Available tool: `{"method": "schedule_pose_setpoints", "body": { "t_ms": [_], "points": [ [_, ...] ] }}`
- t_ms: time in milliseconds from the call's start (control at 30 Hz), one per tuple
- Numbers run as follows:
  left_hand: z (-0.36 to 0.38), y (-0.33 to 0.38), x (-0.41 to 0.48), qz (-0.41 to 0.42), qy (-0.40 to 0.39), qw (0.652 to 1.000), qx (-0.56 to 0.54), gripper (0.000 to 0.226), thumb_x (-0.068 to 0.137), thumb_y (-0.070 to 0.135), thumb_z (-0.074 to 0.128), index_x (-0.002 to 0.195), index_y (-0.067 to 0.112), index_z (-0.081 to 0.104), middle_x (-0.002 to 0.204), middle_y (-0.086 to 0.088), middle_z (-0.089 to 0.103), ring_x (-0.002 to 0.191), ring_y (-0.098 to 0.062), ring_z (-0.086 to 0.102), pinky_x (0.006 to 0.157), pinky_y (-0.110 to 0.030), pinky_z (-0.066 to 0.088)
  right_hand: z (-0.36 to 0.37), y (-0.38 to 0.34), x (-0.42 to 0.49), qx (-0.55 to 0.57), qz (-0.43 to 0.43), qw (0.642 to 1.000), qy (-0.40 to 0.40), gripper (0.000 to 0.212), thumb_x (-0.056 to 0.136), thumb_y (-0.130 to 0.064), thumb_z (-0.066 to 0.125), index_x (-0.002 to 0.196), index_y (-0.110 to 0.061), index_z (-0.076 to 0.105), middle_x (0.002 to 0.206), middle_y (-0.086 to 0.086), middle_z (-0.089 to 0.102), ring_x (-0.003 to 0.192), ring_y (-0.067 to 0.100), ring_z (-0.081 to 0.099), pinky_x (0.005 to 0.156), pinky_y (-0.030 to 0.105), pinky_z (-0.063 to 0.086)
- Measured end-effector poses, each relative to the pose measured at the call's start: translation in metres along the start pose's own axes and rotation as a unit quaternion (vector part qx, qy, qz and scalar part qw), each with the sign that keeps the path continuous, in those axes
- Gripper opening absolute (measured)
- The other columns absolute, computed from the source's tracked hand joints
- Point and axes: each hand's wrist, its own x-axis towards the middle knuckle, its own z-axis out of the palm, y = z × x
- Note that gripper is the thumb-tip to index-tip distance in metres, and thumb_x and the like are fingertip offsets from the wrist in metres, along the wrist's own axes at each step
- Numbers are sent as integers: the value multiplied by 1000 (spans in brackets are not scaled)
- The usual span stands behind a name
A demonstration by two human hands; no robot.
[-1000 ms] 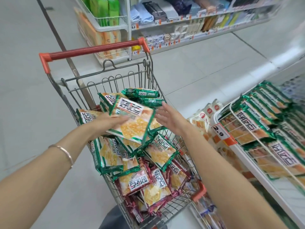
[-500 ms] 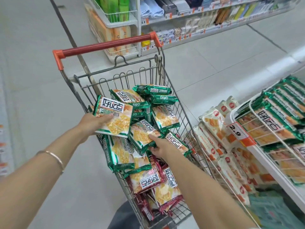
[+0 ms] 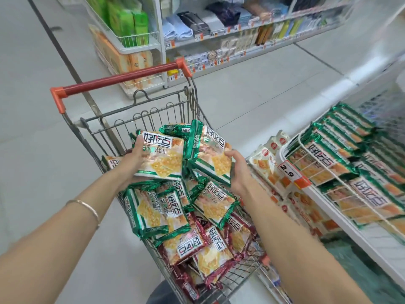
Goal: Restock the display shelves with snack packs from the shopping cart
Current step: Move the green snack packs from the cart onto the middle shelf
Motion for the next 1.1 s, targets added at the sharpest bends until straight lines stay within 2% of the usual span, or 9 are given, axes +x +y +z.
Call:
{"method": "schedule_pose_setpoints", "body": {
  "t_ms": [100, 267, 400, 467, 533, 633, 700, 900, 1100],
  "points": [
    [47, 31, -11, 15, -65, 998, 8, 118, 64, 96, 14, 147, 17, 42, 151, -16, 44, 139, -33, 43, 117, -57, 29, 14, -1, -10, -21, -6, 999, -37, 31, 94, -32, 51, 112, -8, 56, 96, 12, 74, 85, 30, 72, 74, 39, 58],
    [105, 64, -16, 44, -182, 978, 87, 115, 60, 89, 62, 155, 35, 26, 167, 0, 4, 147, -31, 26, 99, -47, 54, -25, -23, -45, -84, -45, 995, -2, 23, 95, -33, 58, 99, -11, 60, 77, 3, 72, 74, 22, 68, 71, 34, 57],
    [172, 94, -37, 92, -249, 939, 221, 123, 43, 88, 75, 142, 21, 44, 150, -9, 42, 128, -26, 49, 109, -46, 41, -90, -56, -94, -107, -89, 989, 47, 22, 95, -36, 61, 94, -14, 63, 75, 1, 72, 70, 19, 69, 69, 33, 58],
    [217, 109, -69, 141, -269, 913, 271, 86, 50, 88, 67, 112, 29, 58, 127, 0, 59, 106, -16, 56, 113, -43, 34, -131, -73, -123, -118, -116, 983, 77, 25, 93, -39, 63, 96, -14, 65, 80, 2, 73, 76, 21, 69, 79, 37, 57],
    [270, 120, -97, 198, -268, 898, 287, 57, 59, 80, 62, 92, 34, 56, 104, 9, 62, 89, -7, 54, 106, -36, 37, -173, -87, -157, -129, -142, 973, 125, 50, 82, -52, 74, 112, -12, 65, 95, 4, 75, 87, 23, 71, 91, 43, 55],
    [351, 126, -127, 237, -294, 884, 274, 105, 56, 79, 68, 139, 18, 46, 143, -1, 52, 120, -20, 54, 109, -38, 37, -240, -101, -212, -148, -177, 952, 202, 103, 52, -71, 85, 132, -12, 59, 115, 4, 72, 104, 23, 69, 104, 45, 49],
    [402, 125, -146, 262, -334, 863, 275, 112, 68, 70, 74, 155, 23, 23, 142, 9, 40, 127, -15, 43, 108, -31, 32, -282, -103, -251, -161, -216, 933, 239, 93, 52, -68, 86, 124, -13, 65, 109, 1, 75, 100, 20, 71, 106, 45, 48],
    [534, 118, -184, 391, -378, 784, 300, 73, 71, 27, 91, 130, 18, 49, 111, 11, 62, 89, 17, 57, 71, 3, 37, -392, -94, -319, -150, -309, 880, 328, 47, 74, -40, 85, 112, -16, 70, 100, -2, 78, 93, 14, 74, 98, 42, 55],
    [599, 101, -171, 381, -313, 779, 387, 142, 52, 57, 93, 157, 14, 7, 144, -3, 53, 133, -27, 49, 111, -44, 40, -454, -81, -312, -192, -348, 846, 356, 87, 71, -9, 90, 140, -15, 37, 126, 7, 66, 111, 16, 68, 86, 33, 59]
  ]
}}
